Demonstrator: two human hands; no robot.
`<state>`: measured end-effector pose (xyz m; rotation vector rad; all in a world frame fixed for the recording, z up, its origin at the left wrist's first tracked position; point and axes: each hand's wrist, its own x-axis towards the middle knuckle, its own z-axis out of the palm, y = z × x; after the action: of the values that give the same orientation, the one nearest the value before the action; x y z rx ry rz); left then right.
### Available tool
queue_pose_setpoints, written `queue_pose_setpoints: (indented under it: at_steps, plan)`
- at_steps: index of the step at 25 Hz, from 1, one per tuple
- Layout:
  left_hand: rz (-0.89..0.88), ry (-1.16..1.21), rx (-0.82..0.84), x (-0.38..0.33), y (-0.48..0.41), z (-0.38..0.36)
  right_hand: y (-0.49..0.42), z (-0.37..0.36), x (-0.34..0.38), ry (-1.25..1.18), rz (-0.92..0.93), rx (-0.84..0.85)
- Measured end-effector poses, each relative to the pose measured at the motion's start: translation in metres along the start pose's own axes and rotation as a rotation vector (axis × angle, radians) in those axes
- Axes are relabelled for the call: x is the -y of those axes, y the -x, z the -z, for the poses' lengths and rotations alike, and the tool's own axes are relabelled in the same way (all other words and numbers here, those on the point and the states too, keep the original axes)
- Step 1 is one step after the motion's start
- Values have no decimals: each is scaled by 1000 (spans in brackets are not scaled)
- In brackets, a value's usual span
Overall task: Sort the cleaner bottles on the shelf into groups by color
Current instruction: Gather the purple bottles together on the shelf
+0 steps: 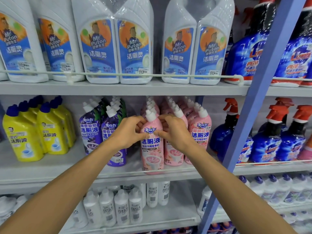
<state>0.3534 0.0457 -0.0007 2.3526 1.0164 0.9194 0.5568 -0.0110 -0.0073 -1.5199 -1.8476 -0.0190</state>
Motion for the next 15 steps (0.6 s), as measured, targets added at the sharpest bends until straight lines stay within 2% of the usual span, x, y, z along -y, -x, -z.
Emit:
queue_pose_setpoints:
  at_steps: [15]
  plan:
    - [-75, -17, -31, 16, 3, 3, 2, -12, 3, 16, -12, -26]
